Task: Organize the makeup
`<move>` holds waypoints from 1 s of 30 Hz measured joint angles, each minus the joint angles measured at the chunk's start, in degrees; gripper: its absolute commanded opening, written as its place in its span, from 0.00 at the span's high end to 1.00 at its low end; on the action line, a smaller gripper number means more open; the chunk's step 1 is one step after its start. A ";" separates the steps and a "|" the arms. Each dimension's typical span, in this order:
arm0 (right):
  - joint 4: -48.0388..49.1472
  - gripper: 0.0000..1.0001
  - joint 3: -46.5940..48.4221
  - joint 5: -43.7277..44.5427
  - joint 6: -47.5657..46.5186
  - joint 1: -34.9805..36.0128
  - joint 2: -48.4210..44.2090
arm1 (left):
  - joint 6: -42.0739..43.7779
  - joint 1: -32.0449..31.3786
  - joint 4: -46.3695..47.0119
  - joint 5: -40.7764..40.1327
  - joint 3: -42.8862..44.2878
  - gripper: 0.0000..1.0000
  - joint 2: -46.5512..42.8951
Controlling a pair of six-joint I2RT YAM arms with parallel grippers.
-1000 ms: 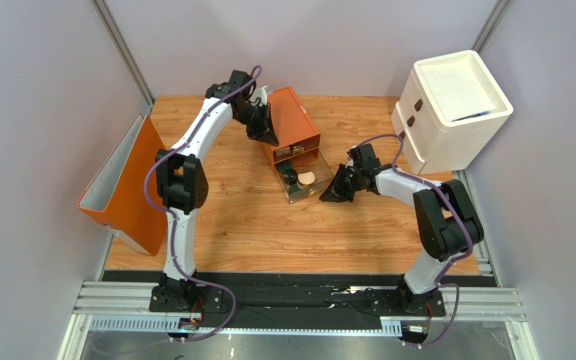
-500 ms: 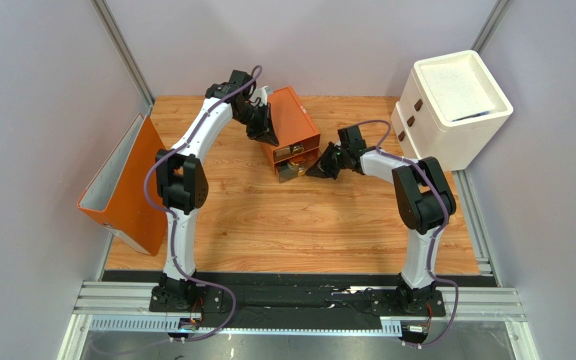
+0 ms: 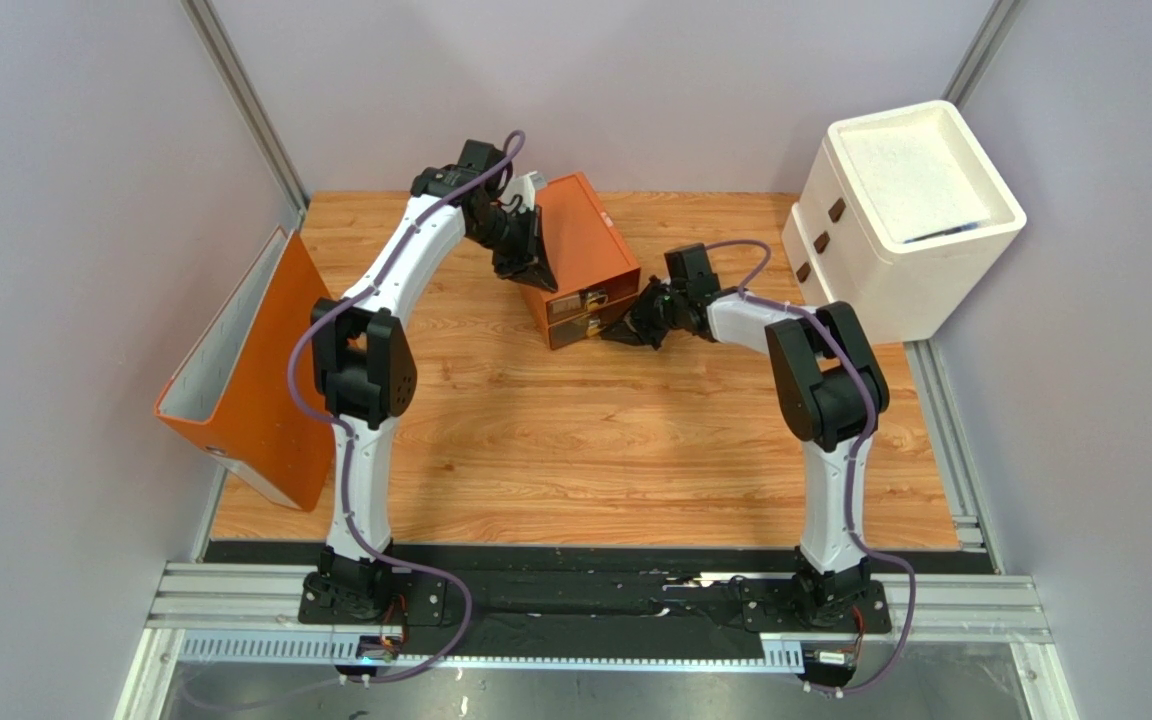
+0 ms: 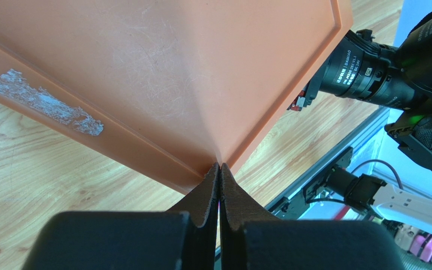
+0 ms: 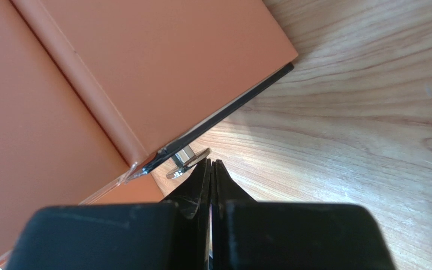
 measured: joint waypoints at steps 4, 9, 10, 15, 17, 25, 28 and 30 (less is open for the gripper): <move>-0.55 1.00 -0.26 1.25 -0.59 0.04 -0.63 | 0.17 -0.04 -0.63 -0.68 0.63 1.00 0.00; -5.01 1.00 -2.23 3.48 -4.98 0.09 -6.19 | 0.90 -0.70 -2.12 -4.04 3.30 1.00 0.48; -6.47 1.00 -2.51 4.02 -6.12 0.09 -7.82 | 1.11 -0.72 -2.16 -4.85 3.56 0.99 0.46; -14.36 0.95 -2.93 8.33 -14.73 0.09 -18.25 | 1.81 -0.44 -1.31 -9.40 2.86 0.77 -1.75; -17.42 0.82 -2.95 10.71 -18.21 0.09 -22.32 | 2.34 -0.17 0.17 -11.23 0.33 0.61 -4.57; -26.47 0.32 -4.70 19.69 -28.39 0.09 -33.97 | 4.35 0.55 11.47 -11.61 -11.87 0.01 -23.91; -28.92 0.28 -5.14 22.08 -30.14 0.09 -36.15 | 4.96 0.50 16.02 -11.67 -15.43 0.00 -31.19; -29.86 0.25 -5.14 23.37 -31.12 0.09 -36.85 | 5.18 0.46 17.84 -11.78 -16.00 0.01 -34.10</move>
